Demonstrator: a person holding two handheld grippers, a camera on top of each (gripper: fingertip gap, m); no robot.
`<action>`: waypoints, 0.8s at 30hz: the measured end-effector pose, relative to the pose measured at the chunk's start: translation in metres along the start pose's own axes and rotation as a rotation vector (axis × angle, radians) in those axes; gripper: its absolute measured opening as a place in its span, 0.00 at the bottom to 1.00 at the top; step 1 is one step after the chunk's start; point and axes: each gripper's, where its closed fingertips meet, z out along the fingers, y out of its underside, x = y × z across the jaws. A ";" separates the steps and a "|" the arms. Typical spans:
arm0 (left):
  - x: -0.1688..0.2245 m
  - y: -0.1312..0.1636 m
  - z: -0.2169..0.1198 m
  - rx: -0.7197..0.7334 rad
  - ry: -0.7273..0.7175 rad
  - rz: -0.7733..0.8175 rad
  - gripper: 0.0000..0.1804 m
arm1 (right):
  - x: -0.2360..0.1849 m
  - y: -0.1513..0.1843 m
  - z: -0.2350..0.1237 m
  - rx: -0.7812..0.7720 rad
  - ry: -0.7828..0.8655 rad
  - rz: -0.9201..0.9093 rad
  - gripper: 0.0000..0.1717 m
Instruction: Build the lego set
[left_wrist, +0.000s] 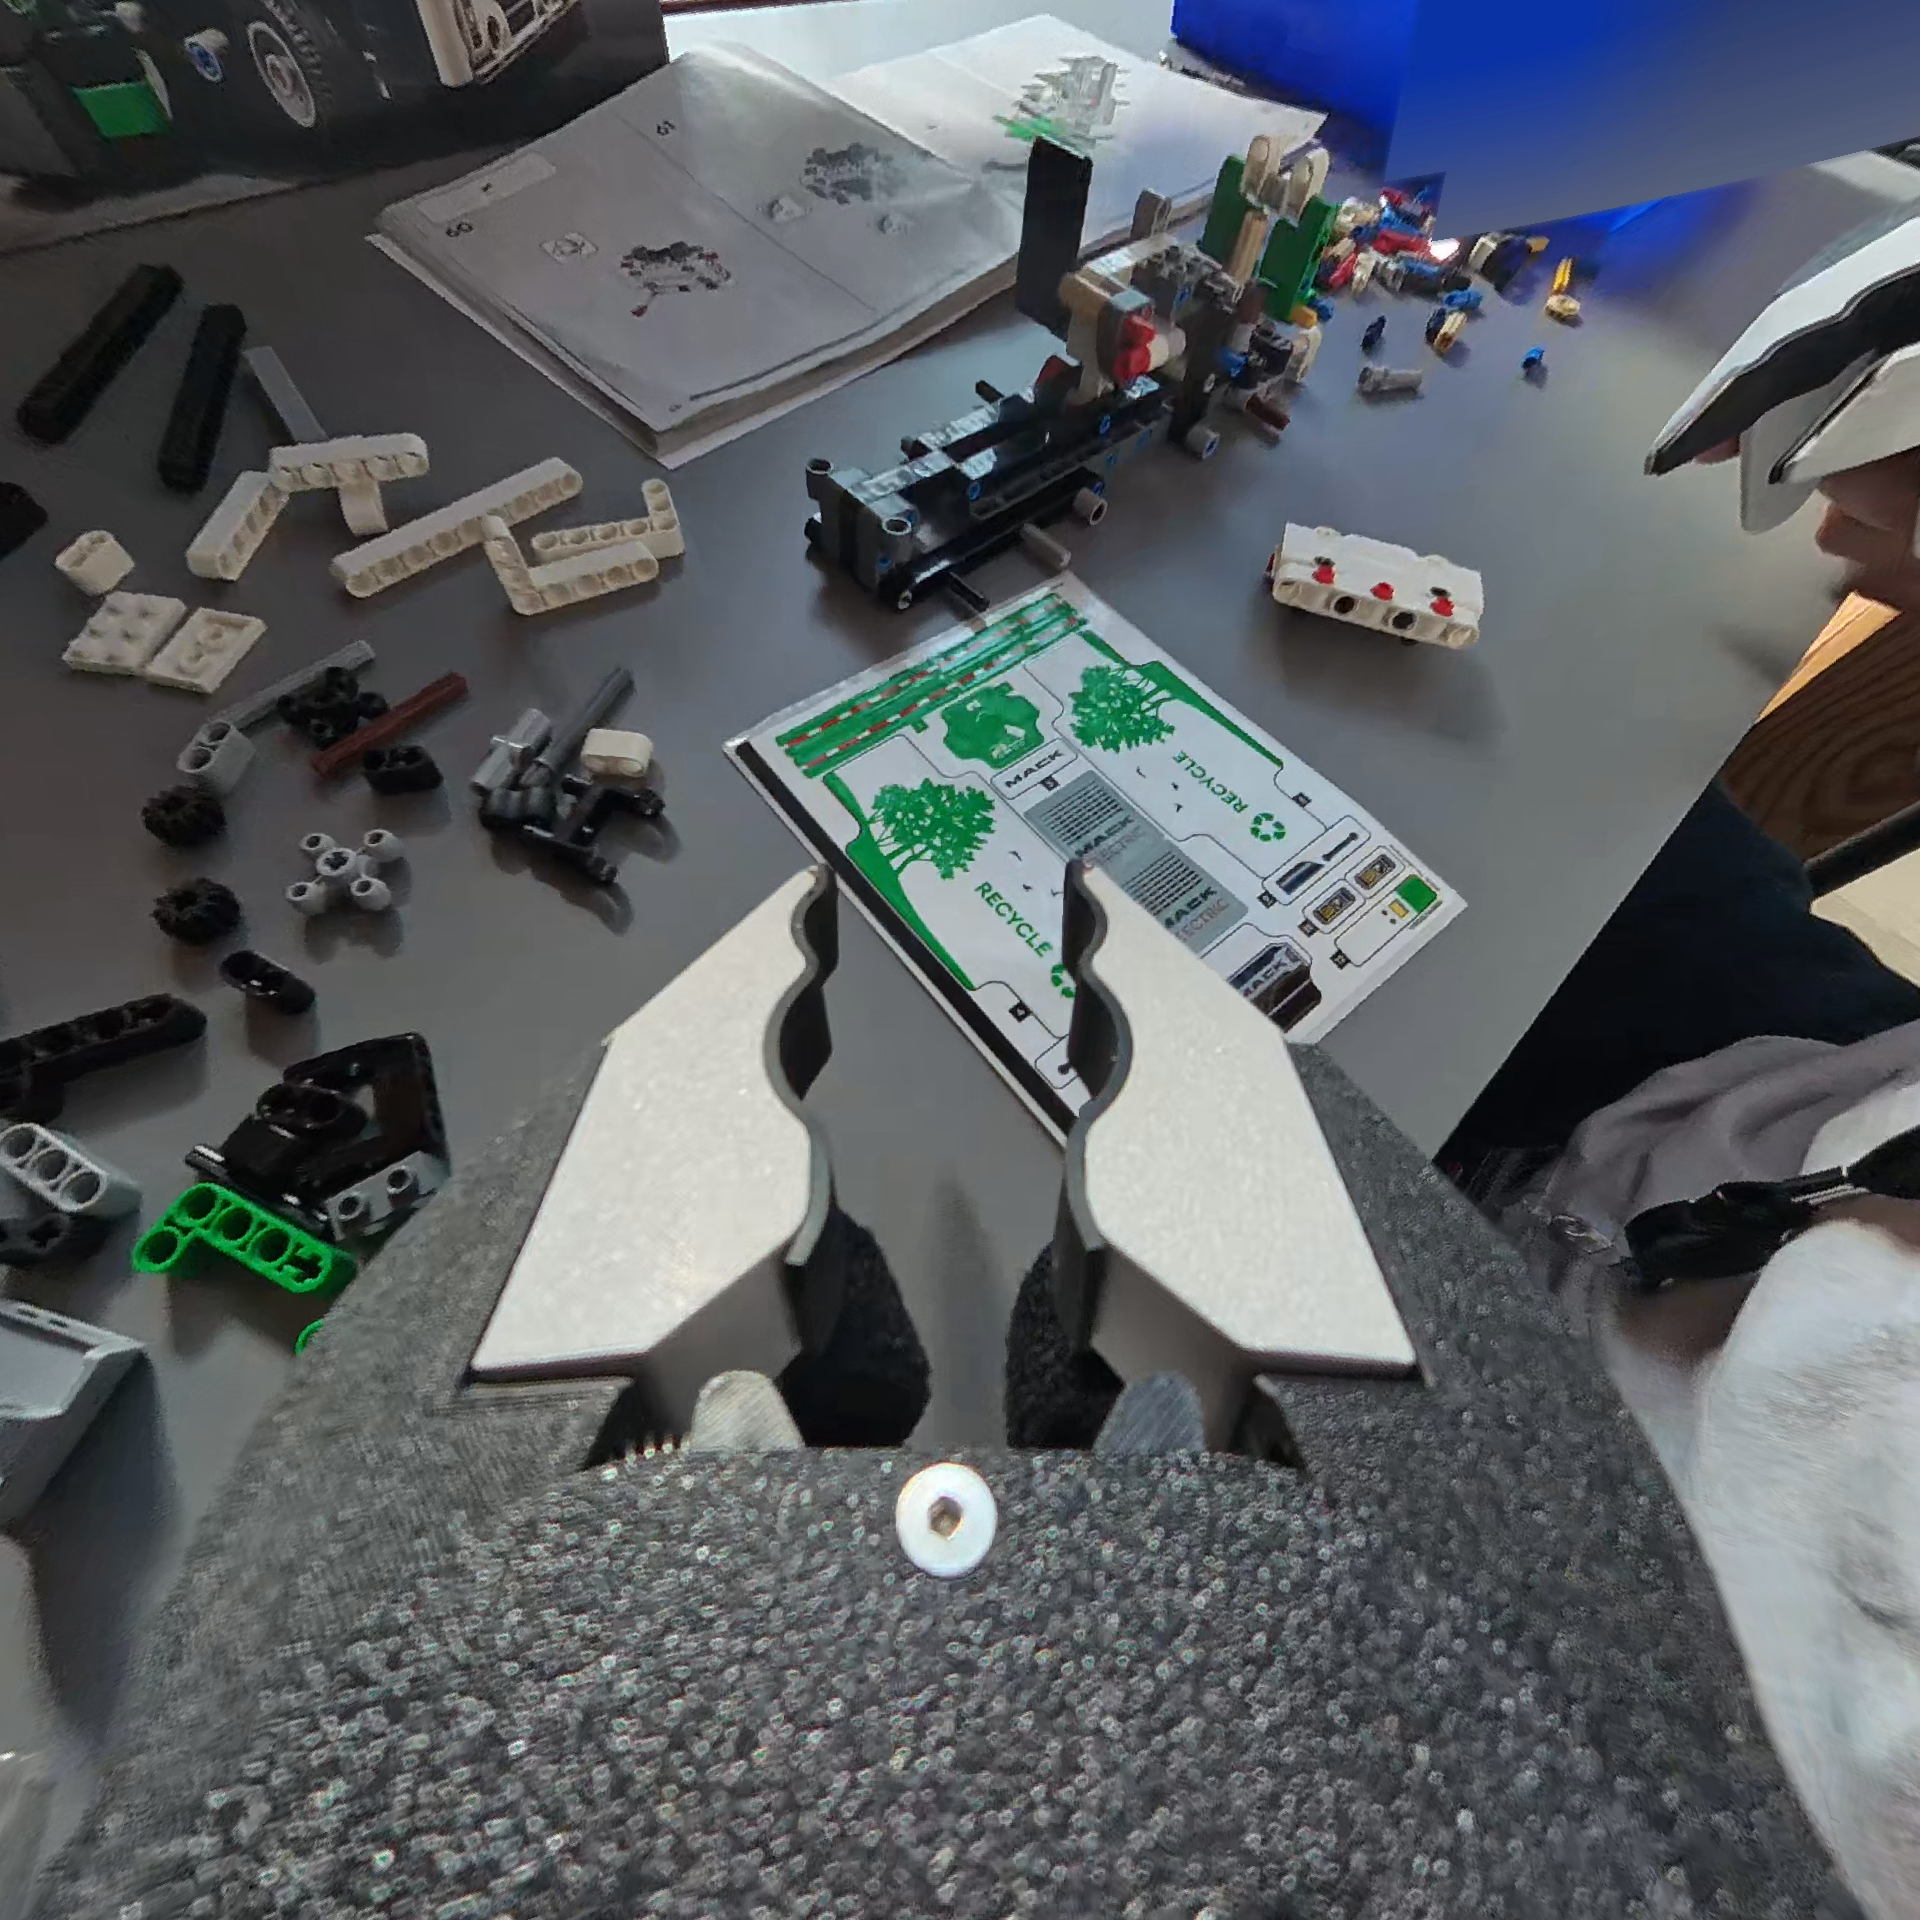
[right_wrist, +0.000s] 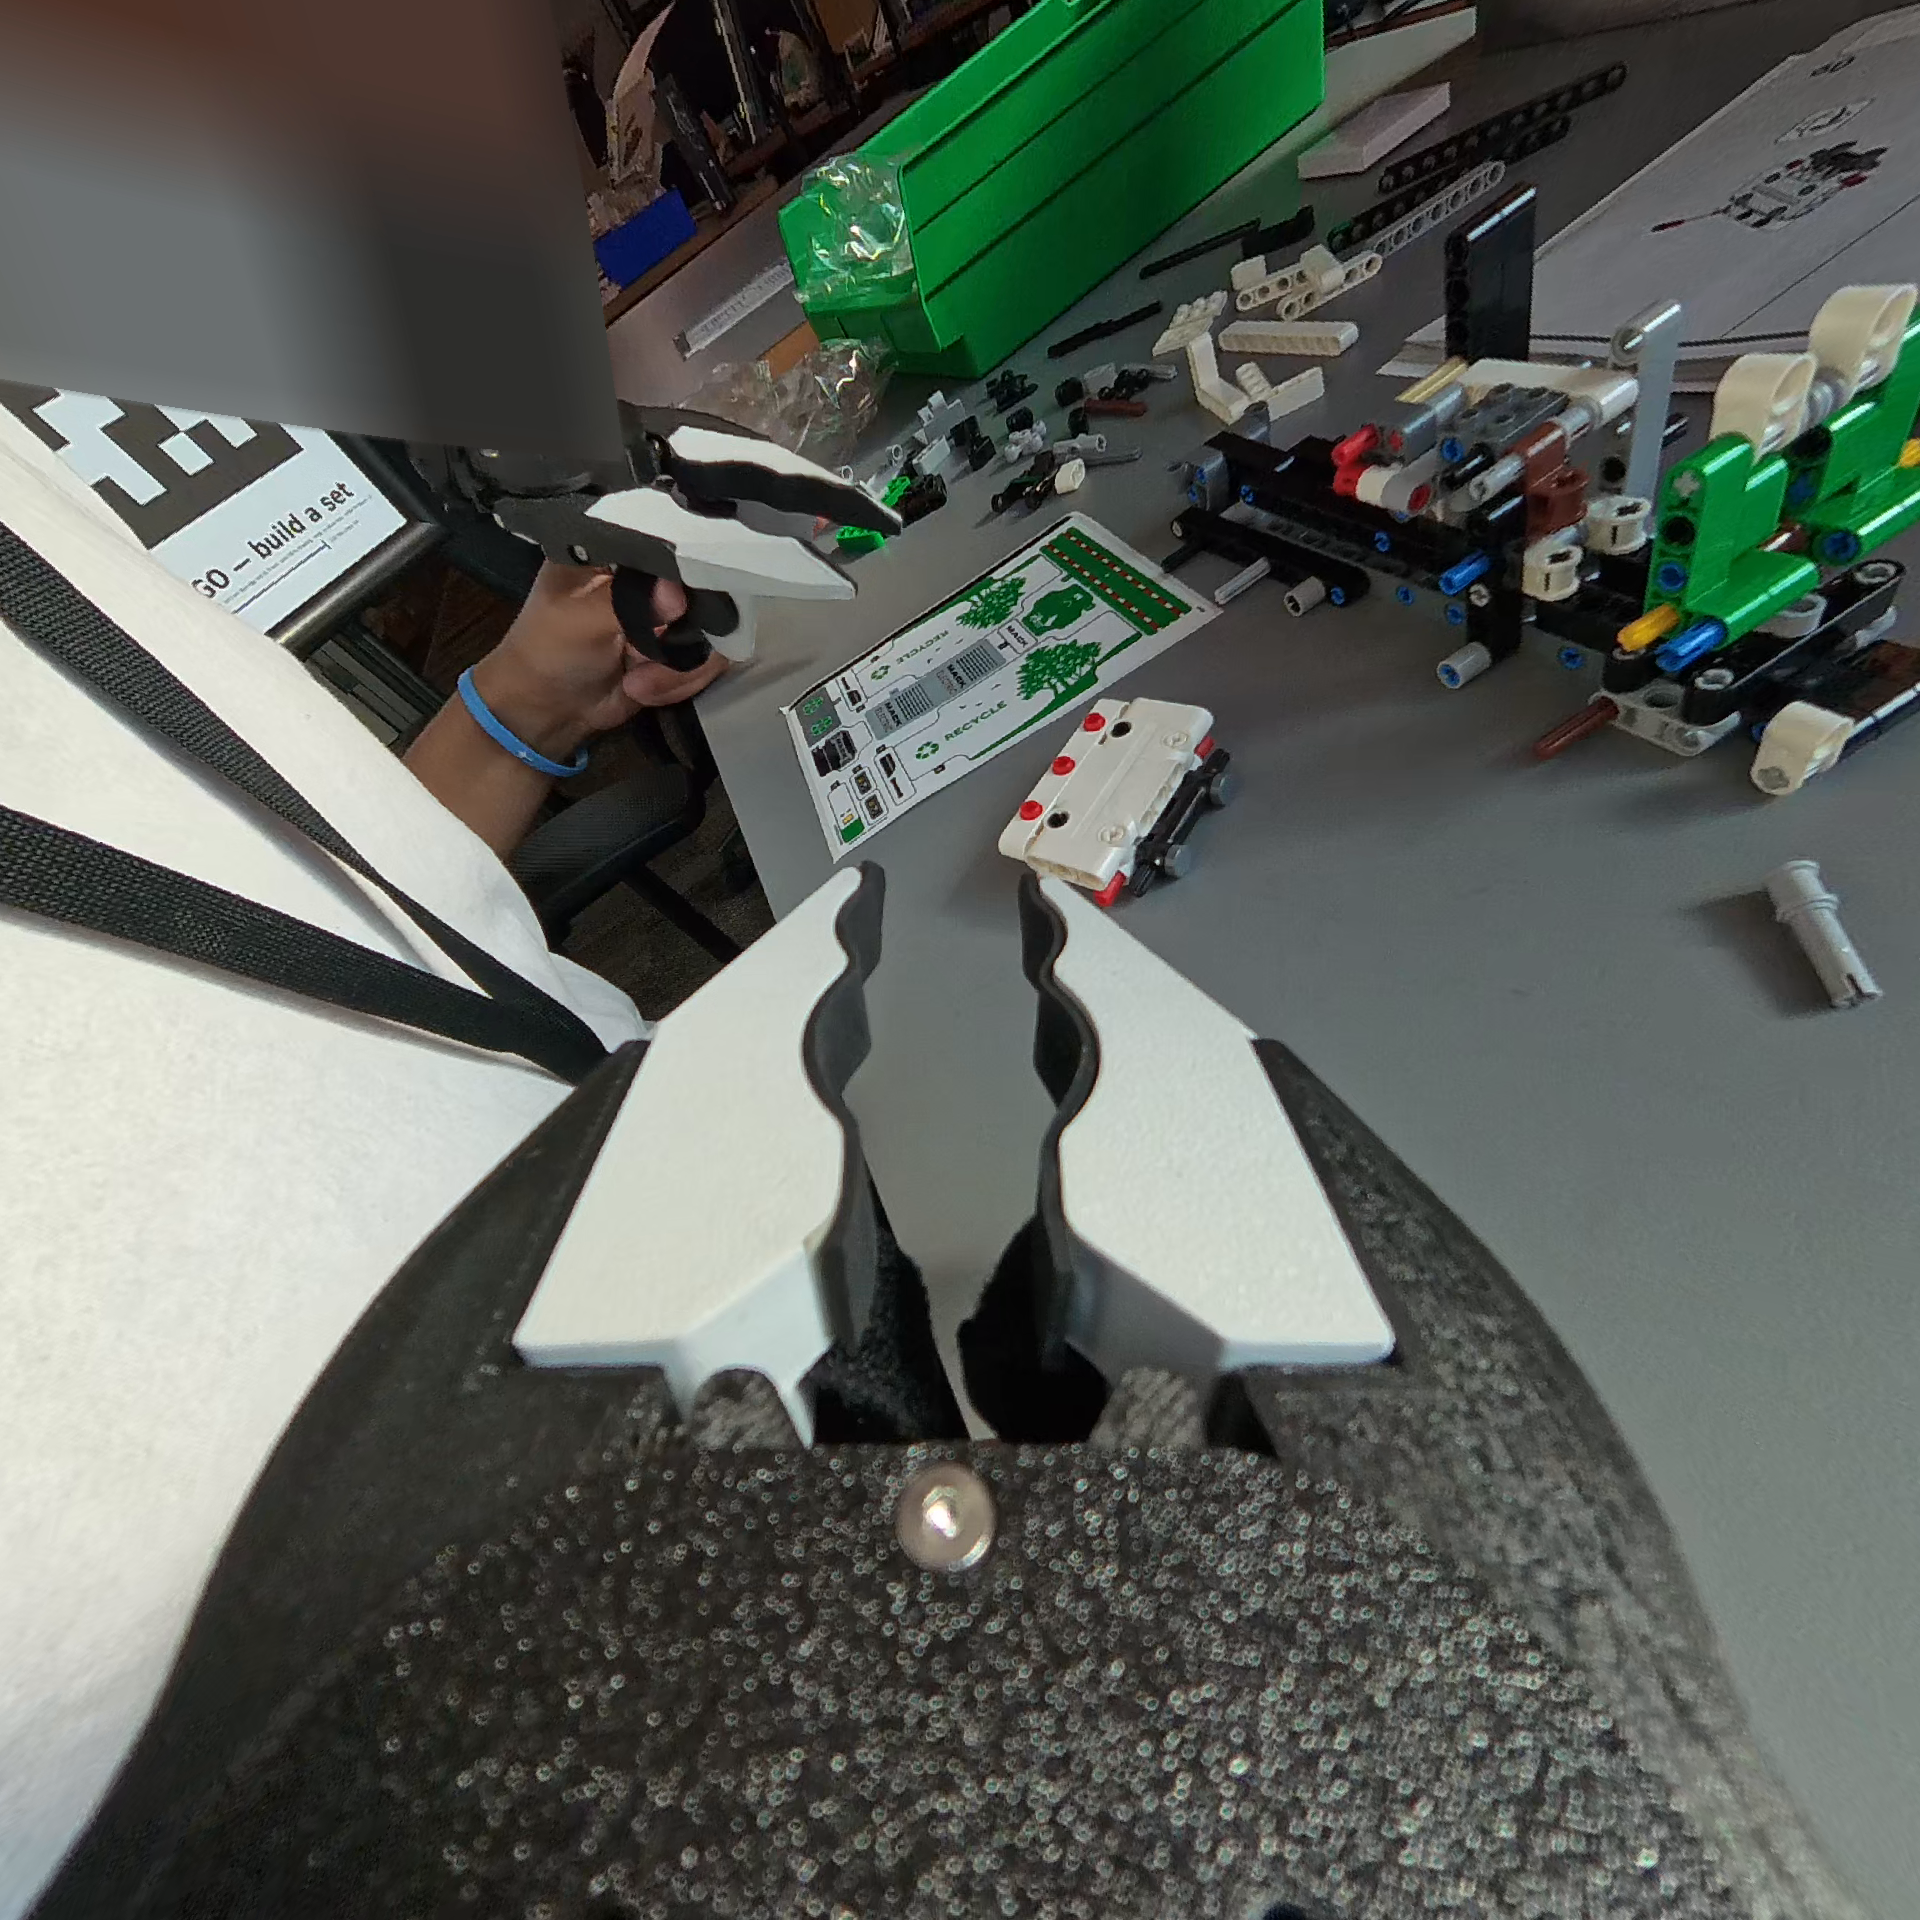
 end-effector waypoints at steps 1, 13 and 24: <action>0.001 0.002 0.002 -0.015 -0.007 0.019 0.23 | 0.000 0.000 0.000 0.000 0.000 0.000 0.15; -0.002 -0.005 -0.004 0.034 0.067 -0.098 0.23 | 0.000 0.000 0.000 -0.003 -0.009 0.009 0.15; 0.009 -0.004 -0.005 0.026 0.131 -0.067 0.23 | 0.000 0.000 0.000 -0.003 -0.007 0.007 0.15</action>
